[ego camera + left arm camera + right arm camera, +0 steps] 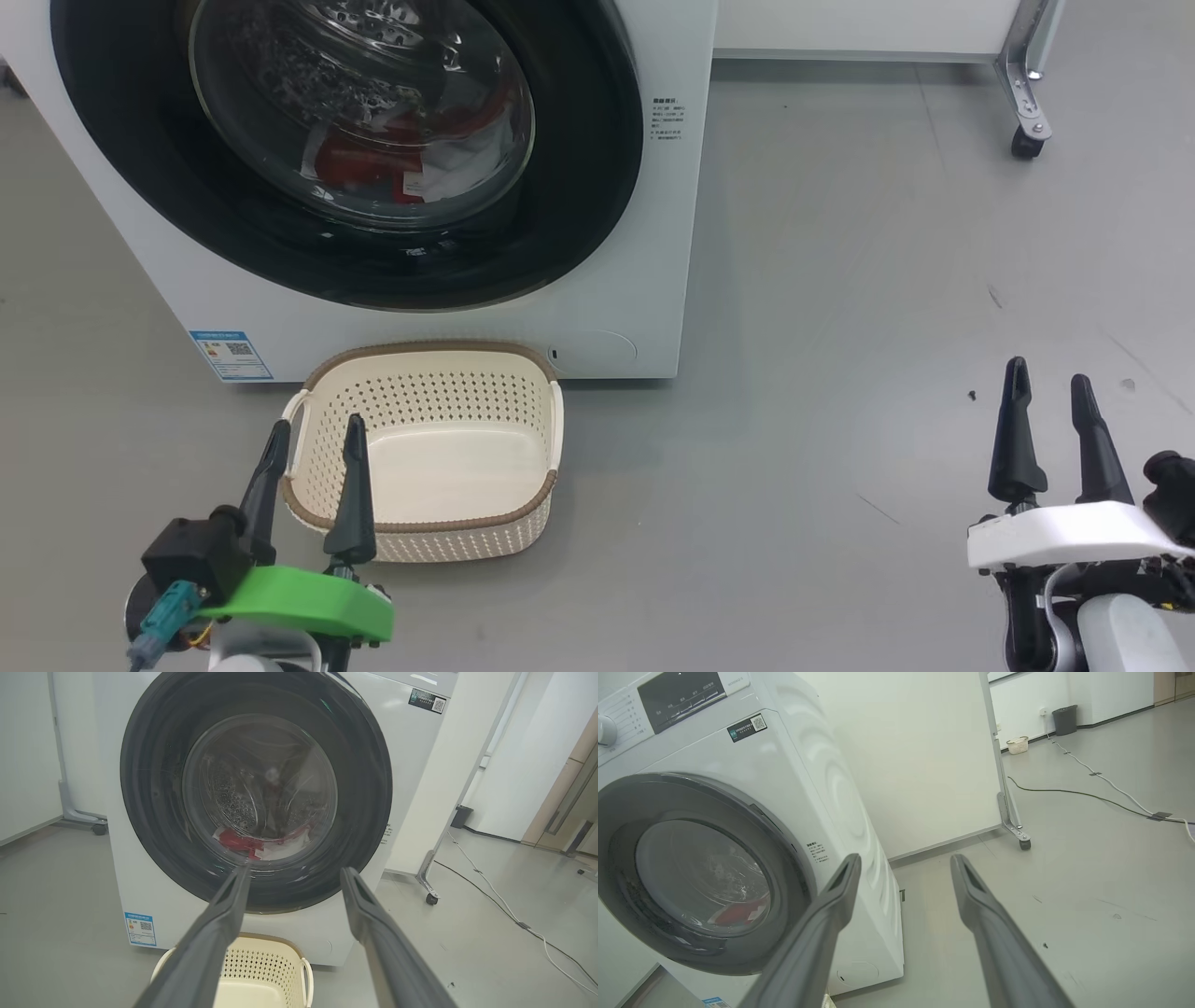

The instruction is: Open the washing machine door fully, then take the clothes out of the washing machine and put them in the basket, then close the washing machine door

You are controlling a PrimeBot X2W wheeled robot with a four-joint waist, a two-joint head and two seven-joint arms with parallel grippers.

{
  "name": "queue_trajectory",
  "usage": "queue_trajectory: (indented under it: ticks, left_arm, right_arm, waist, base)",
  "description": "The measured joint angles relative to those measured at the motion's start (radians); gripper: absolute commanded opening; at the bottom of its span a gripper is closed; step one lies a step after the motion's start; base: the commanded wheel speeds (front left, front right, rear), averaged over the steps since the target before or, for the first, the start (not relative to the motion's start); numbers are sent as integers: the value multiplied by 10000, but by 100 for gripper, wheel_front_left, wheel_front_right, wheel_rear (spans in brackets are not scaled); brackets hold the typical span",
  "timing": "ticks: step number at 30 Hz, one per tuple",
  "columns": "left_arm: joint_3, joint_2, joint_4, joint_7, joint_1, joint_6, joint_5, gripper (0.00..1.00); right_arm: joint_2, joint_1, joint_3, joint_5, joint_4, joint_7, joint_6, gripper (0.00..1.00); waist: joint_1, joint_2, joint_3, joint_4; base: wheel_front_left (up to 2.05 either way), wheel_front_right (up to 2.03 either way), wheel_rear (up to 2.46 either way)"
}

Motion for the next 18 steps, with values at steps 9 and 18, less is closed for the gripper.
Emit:
queue_trajectory:
  ticks: [9, 18]
  left_arm:
    - [-489, 59, 399, -326, 17, 462, 1212, 100]
    - [-777, 71, 836, -441, 24, 844, 1524, 100]
  right_arm:
    - [-36, 81, 389, -1340, 449, -207, -244, 100]
    - [-46, 81, 686, -1939, 928, -176, -403, 100]
  waist:
    - [0, 0, 1, -33]
    - [0, 0, 27, -53]
  base:
    - [0, 0, 0]
    - [0, 0, 0]
